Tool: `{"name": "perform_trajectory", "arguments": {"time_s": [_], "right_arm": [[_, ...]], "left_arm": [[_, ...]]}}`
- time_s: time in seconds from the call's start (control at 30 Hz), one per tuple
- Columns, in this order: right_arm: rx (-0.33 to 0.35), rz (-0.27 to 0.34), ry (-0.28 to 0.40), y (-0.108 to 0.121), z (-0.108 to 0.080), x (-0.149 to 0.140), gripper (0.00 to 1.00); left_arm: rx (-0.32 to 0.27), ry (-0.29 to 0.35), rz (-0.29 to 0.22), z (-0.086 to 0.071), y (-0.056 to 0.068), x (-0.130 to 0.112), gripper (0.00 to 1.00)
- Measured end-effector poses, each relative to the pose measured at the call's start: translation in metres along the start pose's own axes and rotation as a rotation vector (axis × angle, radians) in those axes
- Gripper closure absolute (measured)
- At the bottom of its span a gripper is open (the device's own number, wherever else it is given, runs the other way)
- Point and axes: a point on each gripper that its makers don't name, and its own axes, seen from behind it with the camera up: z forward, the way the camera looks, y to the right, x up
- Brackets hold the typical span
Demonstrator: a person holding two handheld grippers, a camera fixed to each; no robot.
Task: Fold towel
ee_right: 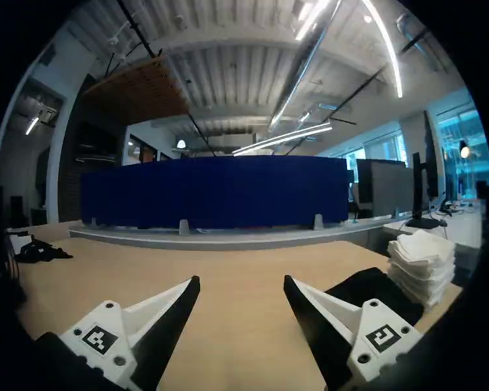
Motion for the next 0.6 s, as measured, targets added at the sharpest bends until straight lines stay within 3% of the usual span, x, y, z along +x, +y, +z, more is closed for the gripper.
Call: {"name": "perform_trajectory", "arguments": {"time_s": [0.6], "right_arm": [[0.003, -0.015, -0.002, -0.0014, 0.0004, 0.0001, 0.00]], "left_arm": [[0.000, 0.000, 0.000, -0.0003, 0.0006, 0.0002, 0.07]]}}
